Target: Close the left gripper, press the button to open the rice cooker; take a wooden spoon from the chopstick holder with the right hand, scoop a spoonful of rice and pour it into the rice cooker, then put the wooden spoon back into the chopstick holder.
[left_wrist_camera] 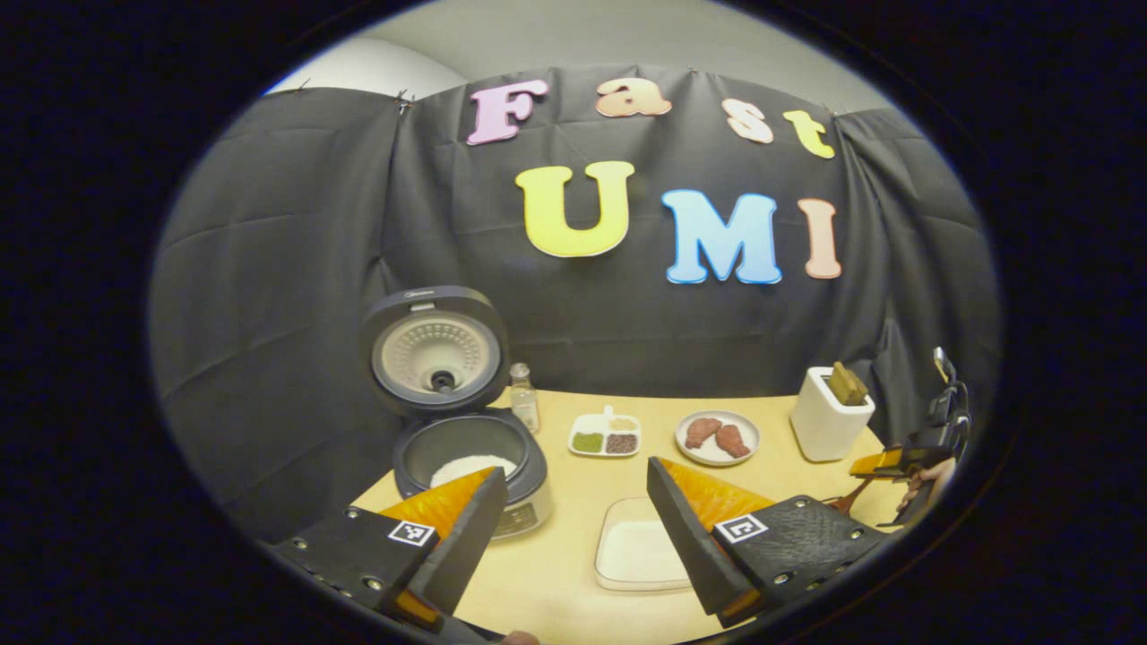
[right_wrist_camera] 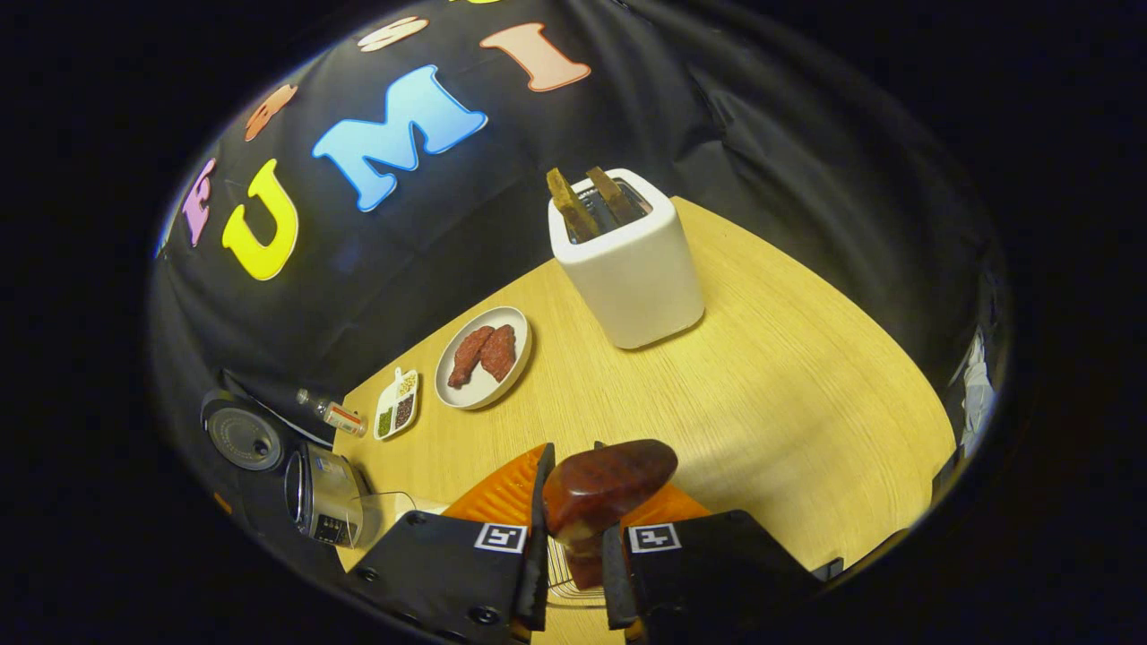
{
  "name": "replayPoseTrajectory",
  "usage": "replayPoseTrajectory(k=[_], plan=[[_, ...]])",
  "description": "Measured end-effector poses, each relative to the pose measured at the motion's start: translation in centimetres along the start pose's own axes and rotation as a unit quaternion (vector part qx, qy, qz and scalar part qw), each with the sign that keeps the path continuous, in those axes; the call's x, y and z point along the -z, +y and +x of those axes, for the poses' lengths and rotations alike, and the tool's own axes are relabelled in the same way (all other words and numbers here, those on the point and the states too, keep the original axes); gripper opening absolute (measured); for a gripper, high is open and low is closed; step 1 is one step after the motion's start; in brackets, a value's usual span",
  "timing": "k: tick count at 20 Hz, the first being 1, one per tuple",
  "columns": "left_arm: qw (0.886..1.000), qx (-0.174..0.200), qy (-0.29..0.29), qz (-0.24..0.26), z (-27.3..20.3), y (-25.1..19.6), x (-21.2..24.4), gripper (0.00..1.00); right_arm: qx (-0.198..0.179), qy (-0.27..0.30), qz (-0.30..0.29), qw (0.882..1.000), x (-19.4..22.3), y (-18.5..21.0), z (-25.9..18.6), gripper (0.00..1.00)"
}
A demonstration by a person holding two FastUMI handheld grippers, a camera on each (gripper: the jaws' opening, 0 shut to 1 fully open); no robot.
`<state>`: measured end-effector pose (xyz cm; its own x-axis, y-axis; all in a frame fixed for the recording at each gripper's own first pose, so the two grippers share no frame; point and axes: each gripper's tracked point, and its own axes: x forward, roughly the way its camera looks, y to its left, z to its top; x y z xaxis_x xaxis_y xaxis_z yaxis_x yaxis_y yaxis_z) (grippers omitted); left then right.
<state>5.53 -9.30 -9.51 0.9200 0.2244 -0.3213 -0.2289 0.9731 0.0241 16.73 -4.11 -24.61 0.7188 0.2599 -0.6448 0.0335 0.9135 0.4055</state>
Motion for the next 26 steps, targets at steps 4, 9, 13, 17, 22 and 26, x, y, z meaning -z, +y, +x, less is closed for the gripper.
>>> replayPoseTrajectory(k=[4, 9, 13, 17, 22, 26], plan=[[0.999, 0.039, -0.014, -0.003, 1.5, -1.4, -1.5, 0.99, -0.003, -0.043, -0.008, 0.999, -1.9, 1.2, -4.1, 0.27], [0.995, 0.097, -0.030, 0.012, 2.9, -0.5, -2.2, 0.97, 0.027, -0.101, -0.003, 0.995, -3.1, 2.3, -8.6, 0.27], [0.990, 0.136, -0.029, -0.001, 3.9, 2.5, -1.8, 0.97, 0.074, -0.148, 0.002, 0.986, -2.5, 2.9, -12.7, 0.27], [0.988, 0.154, -0.026, -0.013, 4.6, 6.9, -1.3, 0.97, 0.106, -0.171, 0.007, 0.980, -0.8, 4.3, -16.2, 0.27], [0.987, 0.159, -0.023, -0.018, 5.4, 11.2, -0.5, 0.97, 0.063, -0.171, 0.005, 0.983, 0.7, 11.6, -16.1, 0.27], [0.988, 0.152, -0.028, -0.025, 4.9, 14.1, -0.1, 0.97, 0.022, -0.161, -0.016, 0.987, 1.6, 17.1, -13.4, 0.27]])
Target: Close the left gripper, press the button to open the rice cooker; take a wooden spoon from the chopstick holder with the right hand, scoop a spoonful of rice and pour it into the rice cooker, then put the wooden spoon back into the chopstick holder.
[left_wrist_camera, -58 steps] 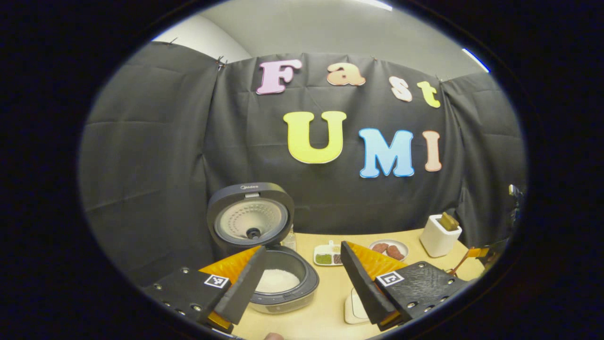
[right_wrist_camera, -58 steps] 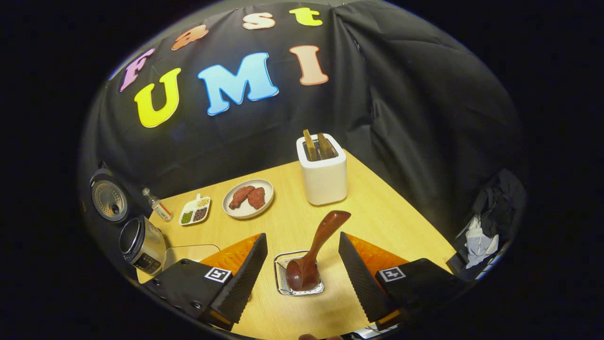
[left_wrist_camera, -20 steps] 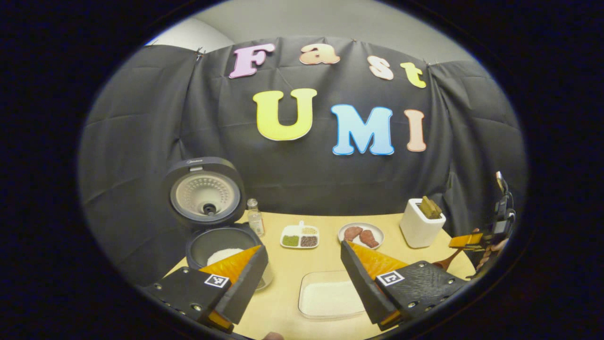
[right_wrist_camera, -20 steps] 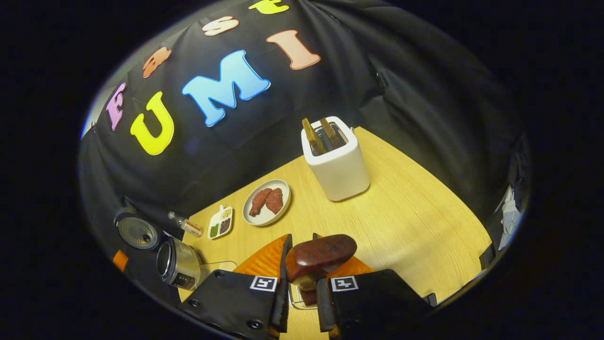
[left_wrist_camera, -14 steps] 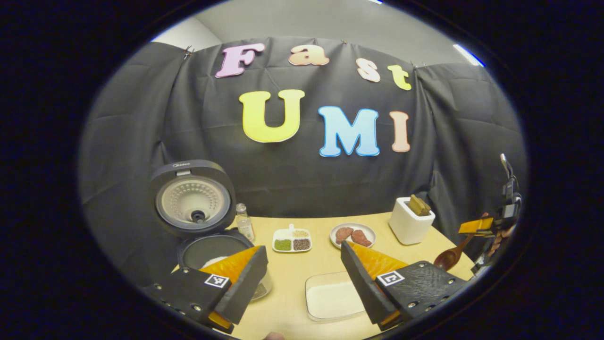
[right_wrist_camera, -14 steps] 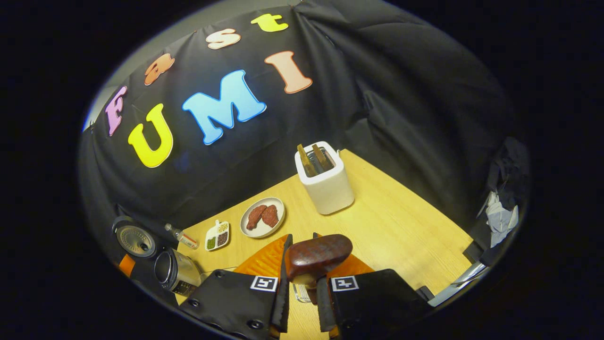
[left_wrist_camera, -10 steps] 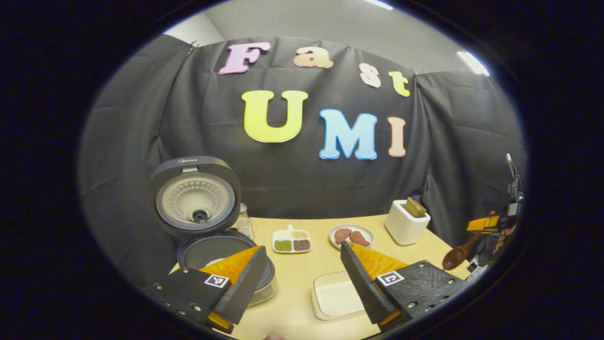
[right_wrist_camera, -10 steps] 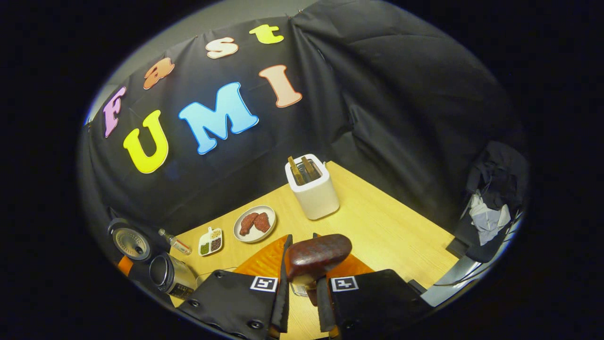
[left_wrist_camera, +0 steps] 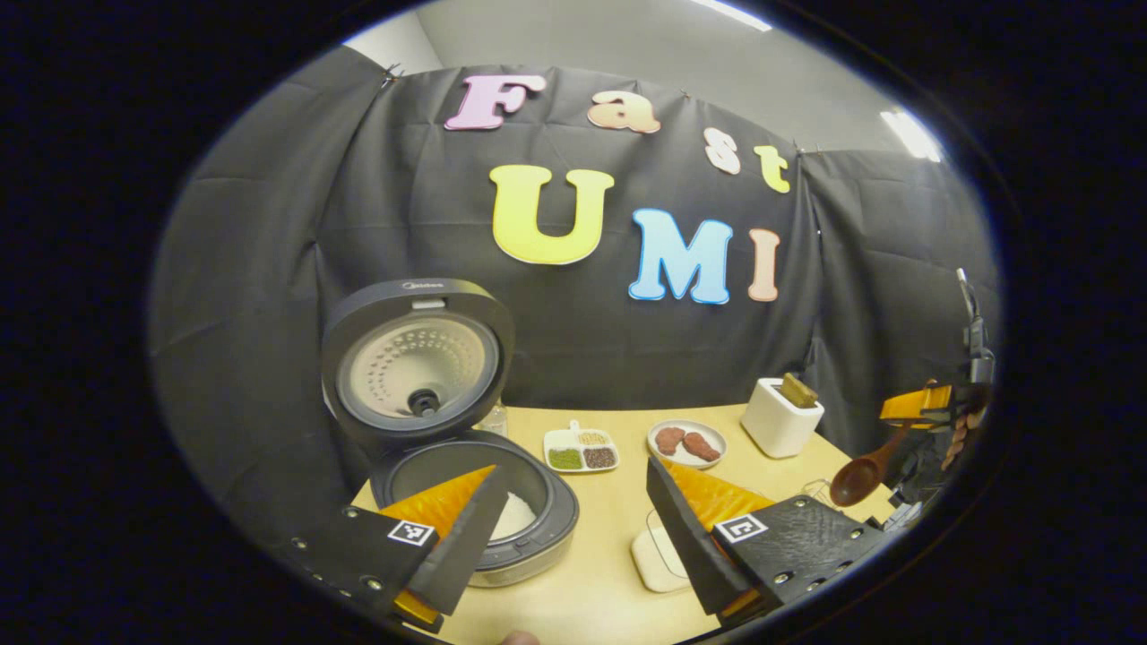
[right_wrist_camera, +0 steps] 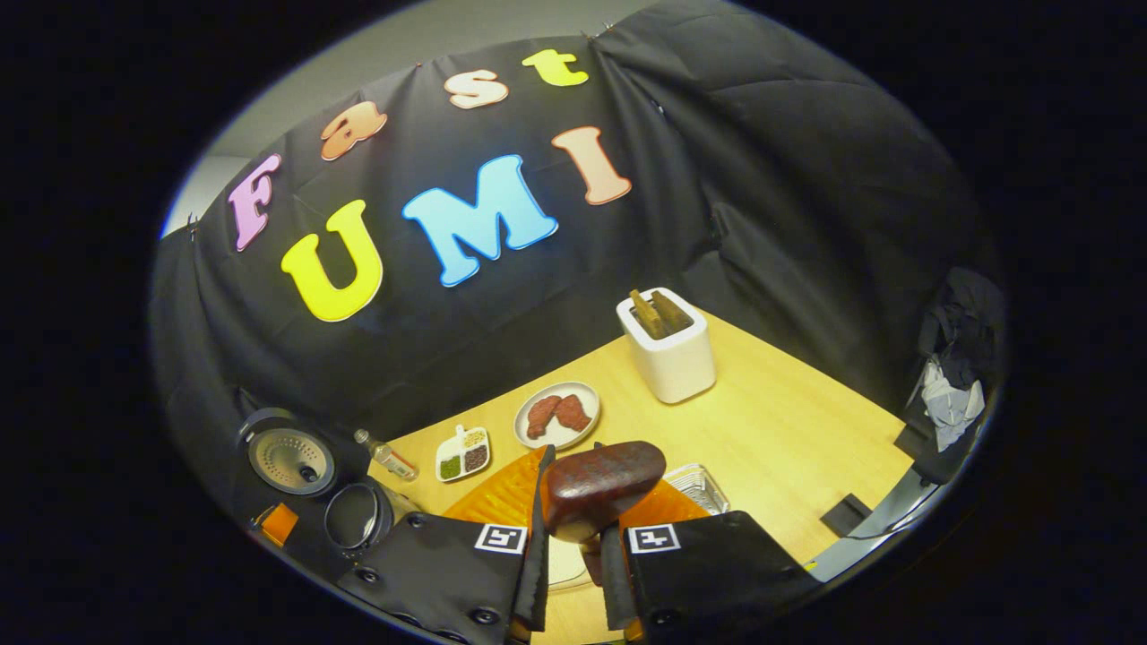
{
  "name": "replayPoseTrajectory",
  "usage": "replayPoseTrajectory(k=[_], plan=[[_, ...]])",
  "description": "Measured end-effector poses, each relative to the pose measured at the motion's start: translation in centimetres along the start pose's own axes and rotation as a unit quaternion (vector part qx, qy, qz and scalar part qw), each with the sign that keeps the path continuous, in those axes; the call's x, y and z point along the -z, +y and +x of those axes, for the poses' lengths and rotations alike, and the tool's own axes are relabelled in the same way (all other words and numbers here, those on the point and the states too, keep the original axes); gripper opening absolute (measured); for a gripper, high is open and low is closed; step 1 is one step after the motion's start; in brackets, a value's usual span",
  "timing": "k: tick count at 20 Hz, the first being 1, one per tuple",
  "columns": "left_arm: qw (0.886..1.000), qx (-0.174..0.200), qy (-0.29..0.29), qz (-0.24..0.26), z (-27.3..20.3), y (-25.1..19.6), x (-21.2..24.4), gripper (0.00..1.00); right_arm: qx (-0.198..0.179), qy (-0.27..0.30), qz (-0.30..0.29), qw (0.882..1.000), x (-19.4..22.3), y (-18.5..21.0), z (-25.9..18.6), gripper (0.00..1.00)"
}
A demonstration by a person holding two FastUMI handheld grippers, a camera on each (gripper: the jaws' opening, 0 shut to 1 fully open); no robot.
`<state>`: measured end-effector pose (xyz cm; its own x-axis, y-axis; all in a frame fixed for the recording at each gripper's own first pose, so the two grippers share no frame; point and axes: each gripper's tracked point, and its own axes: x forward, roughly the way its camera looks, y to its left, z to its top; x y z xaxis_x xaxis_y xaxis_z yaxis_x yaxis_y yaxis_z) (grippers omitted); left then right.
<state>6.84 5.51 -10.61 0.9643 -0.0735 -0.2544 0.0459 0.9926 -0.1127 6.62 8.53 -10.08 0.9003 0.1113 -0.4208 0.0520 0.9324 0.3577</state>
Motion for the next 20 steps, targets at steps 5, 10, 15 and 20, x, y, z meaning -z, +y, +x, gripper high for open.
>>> replayPoseTrajectory(k=[5, 10, 15, 20], plan=[[0.999, -0.032, 0.001, -0.002, -2.3, 4.2, 0.6, 0.97, -0.041, 0.017, -0.027, 0.999, 2.3, 5.1, 3.5, 0.27], [0.998, -0.062, 0.019, -0.015, -3.4, 7.9, 2.6, 0.97, -0.057, 0.059, -0.067, 0.994, 6.8, 6.6, 7.4, 0.27], [0.996, -0.076, 0.035, -0.011, -4.2, 10.1, 4.4, 0.97, -0.041, 0.075, -0.134, 0.987, 10.1, 6.0, 9.8, 0.27], [0.996, -0.075, 0.050, -0.016, -3.5, 10.1, 6.5, 0.97, -0.041, 0.086, -0.182, 0.979, 13.1, 5.7, 11.5, 0.27]])
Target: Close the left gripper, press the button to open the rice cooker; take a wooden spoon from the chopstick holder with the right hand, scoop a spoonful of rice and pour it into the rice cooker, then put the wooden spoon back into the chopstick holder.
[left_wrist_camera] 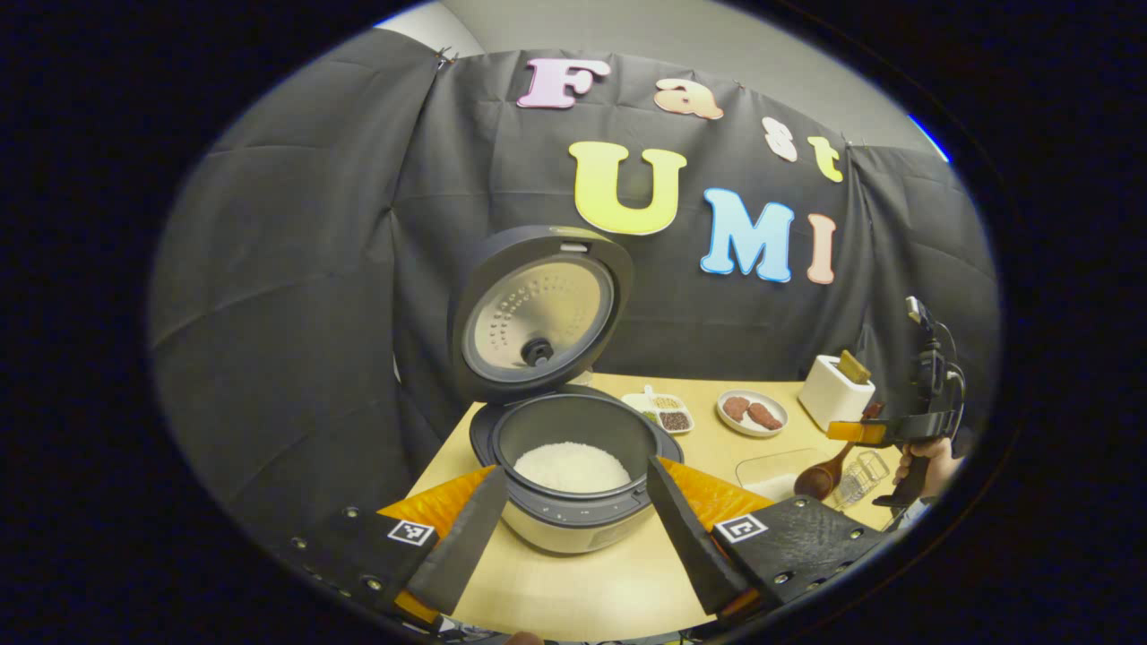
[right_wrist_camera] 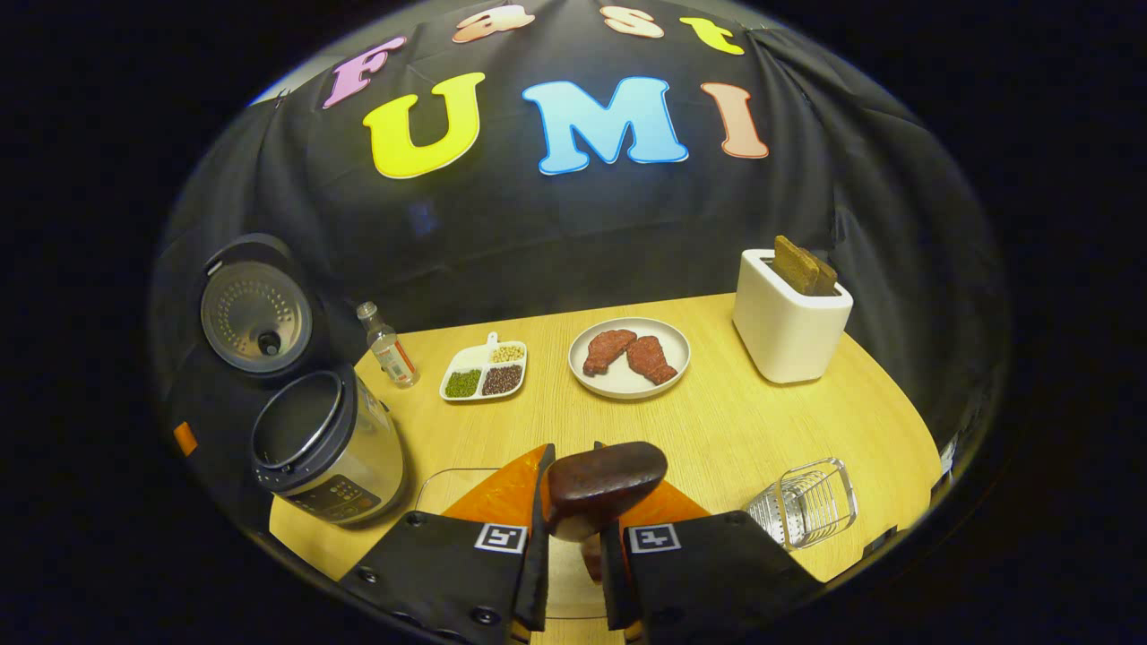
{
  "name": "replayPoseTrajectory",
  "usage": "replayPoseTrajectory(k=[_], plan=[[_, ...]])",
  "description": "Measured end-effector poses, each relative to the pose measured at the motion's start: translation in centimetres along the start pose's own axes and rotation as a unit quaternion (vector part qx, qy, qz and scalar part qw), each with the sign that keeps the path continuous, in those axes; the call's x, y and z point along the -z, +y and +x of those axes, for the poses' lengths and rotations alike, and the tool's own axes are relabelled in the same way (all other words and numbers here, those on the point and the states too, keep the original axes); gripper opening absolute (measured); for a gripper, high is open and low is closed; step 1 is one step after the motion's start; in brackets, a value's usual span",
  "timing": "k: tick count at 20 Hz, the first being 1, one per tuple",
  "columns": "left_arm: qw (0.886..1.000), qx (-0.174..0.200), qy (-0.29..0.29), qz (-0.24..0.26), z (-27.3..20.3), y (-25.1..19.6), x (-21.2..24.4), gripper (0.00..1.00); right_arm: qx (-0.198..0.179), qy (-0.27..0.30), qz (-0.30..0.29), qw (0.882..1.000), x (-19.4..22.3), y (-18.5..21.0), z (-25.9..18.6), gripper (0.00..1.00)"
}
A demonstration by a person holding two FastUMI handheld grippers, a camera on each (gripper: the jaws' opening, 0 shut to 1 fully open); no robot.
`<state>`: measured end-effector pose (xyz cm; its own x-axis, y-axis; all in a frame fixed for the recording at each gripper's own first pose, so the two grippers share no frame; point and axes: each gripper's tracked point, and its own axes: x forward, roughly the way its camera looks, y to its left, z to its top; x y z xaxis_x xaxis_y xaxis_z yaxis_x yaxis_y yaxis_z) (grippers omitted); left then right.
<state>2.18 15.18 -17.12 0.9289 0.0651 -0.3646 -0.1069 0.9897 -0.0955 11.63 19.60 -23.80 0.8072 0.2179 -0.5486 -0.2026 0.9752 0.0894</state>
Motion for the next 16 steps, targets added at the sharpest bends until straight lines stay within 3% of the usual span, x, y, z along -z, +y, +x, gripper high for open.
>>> replayPoseTrajectory(k=[5, 6, 12, 13, 16], plan=[[1.000, 0.010, -0.001, 0.003, 0.3, -0.6, -0.1, 0.97, -0.018, 0.046, 0.048, 0.998, 4.2, 2.8, 0.8, 0.27], [1.000, 0.009, -0.003, 0.004, 0.2, -0.5, -0.3, 0.97, -0.021, 0.050, 0.060, 0.997, 4.4, 3.4, 0.7, 0.24], [1.000, -0.009, -0.003, -0.013, -0.4, 1.5, 0.3, 0.97, -0.053, 0.090, 0.117, 0.988, 5.2, 7.2, 1.0, 0.27], [1.000, -0.012, -0.004, -0.015, -0.6, 1.8, 0.4, 0.99, -0.055, 0.095, 0.126, 0.986, 5.2, 7.4, 1.0, 0.24], [1.000, -0.020, -0.004, -0.014, -1.2, 2.3, 0.8, 0.99, -0.063, 0.108, 0.153, 0.980, 5.3, 8.0, 0.9, 0.27]])
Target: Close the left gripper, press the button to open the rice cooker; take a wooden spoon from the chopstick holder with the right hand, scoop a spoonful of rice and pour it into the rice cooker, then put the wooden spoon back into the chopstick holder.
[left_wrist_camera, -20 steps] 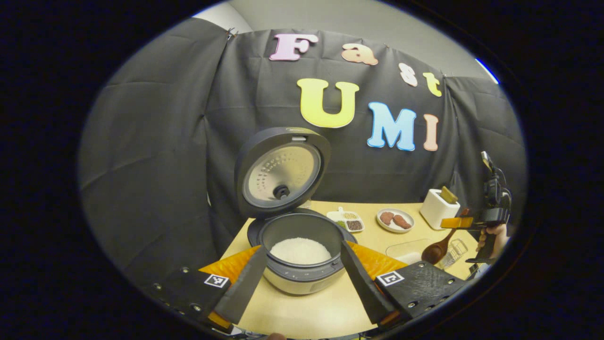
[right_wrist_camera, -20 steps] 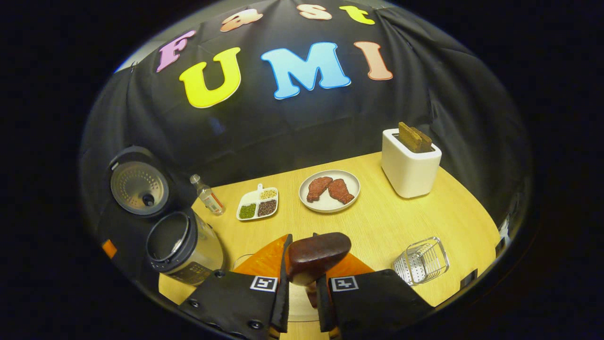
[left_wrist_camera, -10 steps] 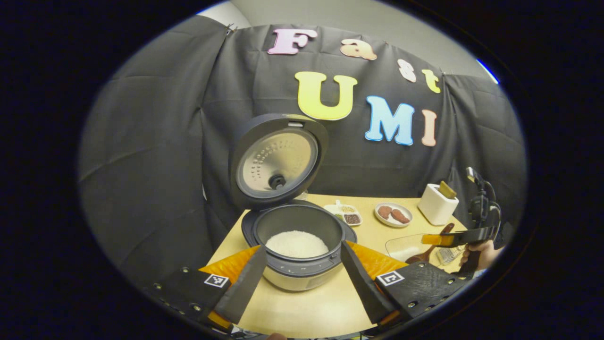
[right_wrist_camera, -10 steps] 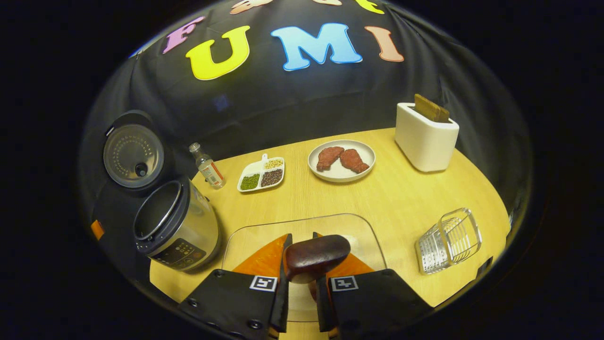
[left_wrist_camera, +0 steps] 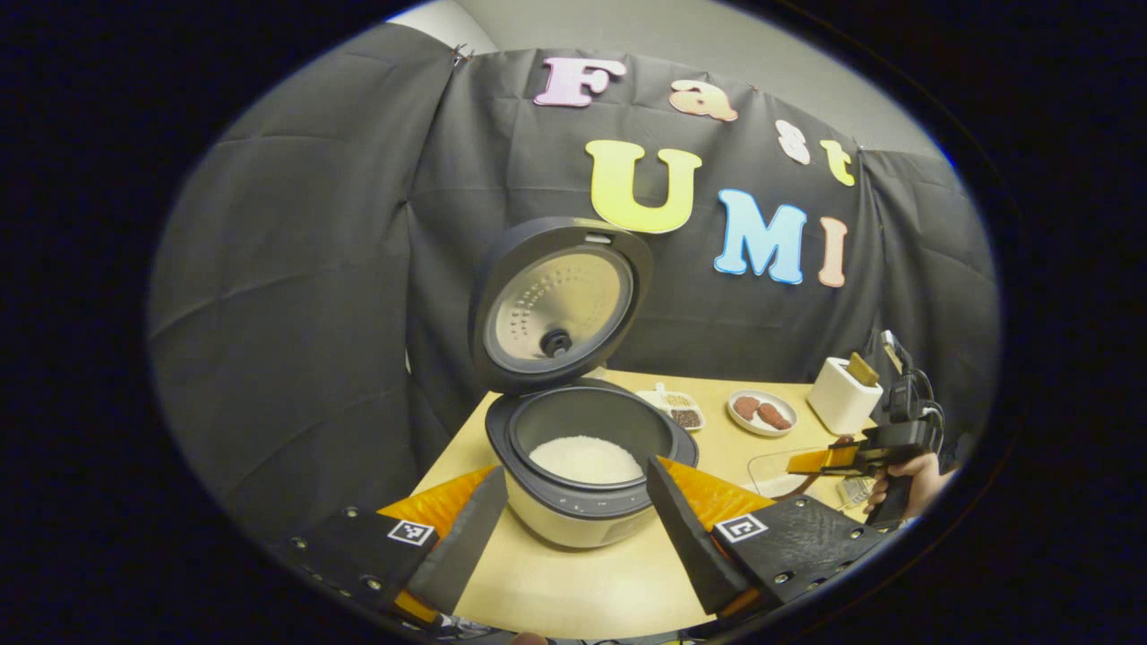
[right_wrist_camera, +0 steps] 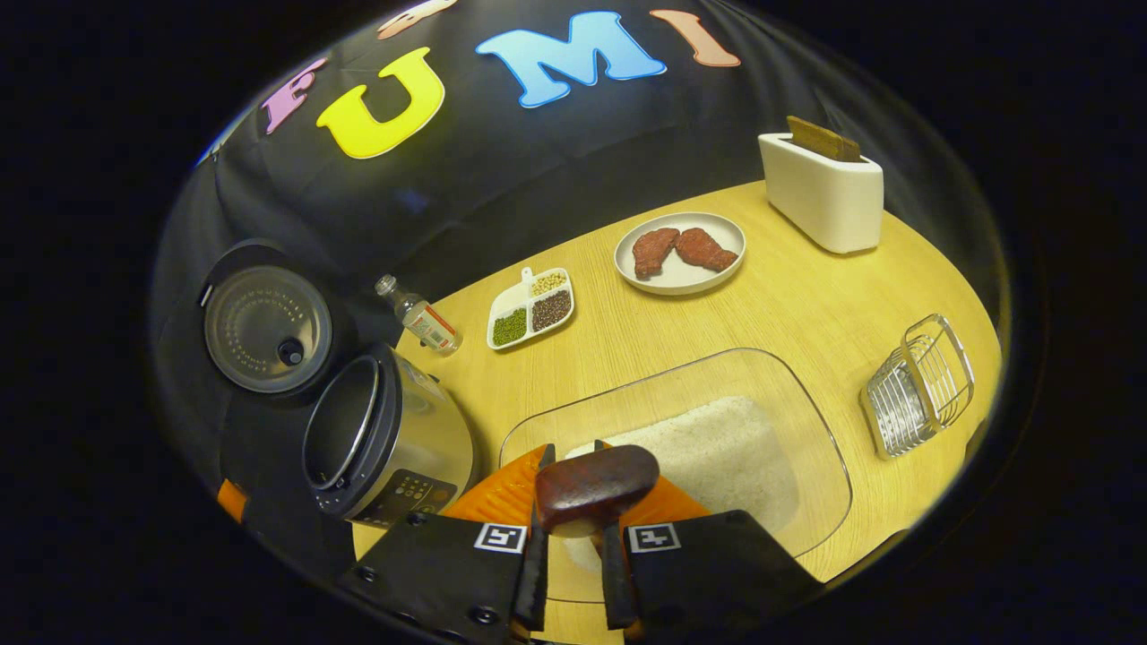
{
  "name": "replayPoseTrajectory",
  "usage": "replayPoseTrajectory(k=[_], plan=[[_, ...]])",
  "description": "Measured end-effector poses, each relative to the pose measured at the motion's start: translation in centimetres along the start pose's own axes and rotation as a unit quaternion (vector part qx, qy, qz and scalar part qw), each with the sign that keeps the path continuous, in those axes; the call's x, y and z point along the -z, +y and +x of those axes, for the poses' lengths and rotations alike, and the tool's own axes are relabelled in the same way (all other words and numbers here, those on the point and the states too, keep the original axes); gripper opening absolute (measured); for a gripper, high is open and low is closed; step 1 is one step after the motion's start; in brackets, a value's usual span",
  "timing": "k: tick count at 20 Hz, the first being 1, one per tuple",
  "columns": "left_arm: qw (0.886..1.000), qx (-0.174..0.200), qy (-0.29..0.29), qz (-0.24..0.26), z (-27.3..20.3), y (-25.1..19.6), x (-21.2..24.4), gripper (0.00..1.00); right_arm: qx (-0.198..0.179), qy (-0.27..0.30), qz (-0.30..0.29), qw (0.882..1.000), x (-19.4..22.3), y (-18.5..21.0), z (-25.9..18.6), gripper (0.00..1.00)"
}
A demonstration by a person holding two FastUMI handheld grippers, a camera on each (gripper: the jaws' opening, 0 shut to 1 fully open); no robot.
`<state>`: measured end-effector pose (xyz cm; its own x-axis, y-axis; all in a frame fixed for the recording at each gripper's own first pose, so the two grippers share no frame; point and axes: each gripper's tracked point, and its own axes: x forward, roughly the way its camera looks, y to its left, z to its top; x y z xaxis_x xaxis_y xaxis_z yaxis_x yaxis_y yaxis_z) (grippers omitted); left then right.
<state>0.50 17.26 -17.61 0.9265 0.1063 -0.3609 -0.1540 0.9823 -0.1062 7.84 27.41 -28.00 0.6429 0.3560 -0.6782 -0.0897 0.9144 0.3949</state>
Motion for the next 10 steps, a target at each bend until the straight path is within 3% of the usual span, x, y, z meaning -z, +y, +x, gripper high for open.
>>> replayPoseTrajectory(k=[10], plan=[[1.000, -0.012, -0.009, 0.002, -1.1, 0.1, -0.4, 0.99, -0.032, 0.019, 0.147, 0.988, -1.0, -1.1, -1.7, 0.27]])
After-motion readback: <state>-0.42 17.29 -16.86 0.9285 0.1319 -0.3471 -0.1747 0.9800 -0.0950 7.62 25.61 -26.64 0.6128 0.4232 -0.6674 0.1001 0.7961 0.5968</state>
